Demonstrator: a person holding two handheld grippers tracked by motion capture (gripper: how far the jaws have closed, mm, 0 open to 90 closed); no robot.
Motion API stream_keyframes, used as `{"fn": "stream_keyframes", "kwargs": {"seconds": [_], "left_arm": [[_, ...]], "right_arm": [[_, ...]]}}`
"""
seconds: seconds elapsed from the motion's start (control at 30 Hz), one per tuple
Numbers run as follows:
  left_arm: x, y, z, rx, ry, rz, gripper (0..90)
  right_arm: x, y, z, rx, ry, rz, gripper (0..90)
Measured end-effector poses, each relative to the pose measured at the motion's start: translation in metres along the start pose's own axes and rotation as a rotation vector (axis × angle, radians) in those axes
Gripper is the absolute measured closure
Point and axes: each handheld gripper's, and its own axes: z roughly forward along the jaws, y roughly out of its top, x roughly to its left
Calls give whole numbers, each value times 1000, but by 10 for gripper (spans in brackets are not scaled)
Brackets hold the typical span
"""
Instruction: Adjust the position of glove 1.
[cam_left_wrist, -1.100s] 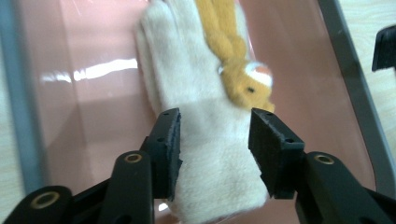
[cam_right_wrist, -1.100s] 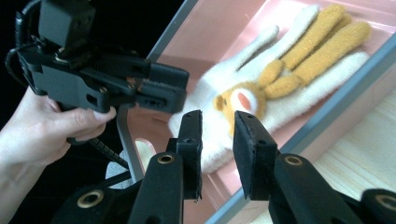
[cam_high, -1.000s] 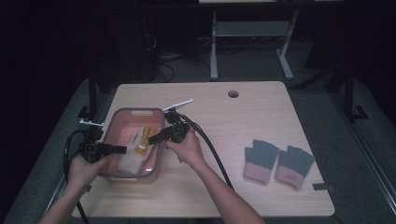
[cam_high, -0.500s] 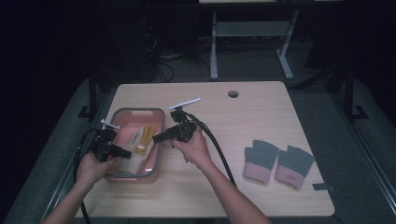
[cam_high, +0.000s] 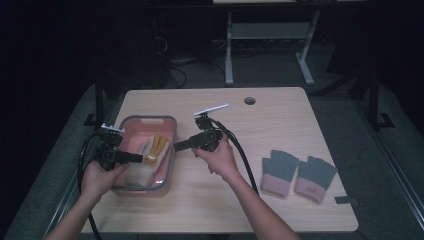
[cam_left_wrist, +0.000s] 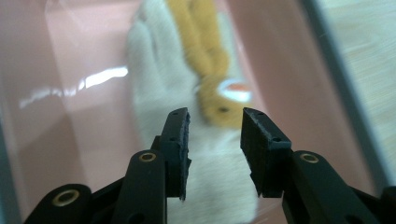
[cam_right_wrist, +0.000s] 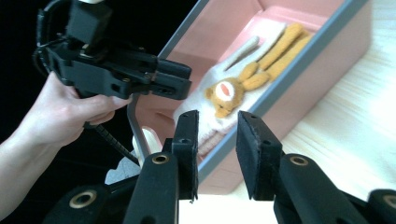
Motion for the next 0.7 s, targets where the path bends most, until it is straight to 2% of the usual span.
{"fn": "stream_keyframes", "kwargs": {"seconds": [0.2,0.3,0.5,0.7], "left_arm": [[-18,3,-3,-34,-40,22,597],[-27,5,-2,-33,-58,29,559],[-43,9,-3,-63,-72,66,542],[-55,13,-1,-72,-88,78,535]], "right_arm": [[-5,-4,-17,-13,-18,1,671],[-8,-6,-26,-19,-31,-3,659],[-14,-11,-45,-21,-62,-3,625],[-18,-15,-60,-32,-87,-15,603]]}}
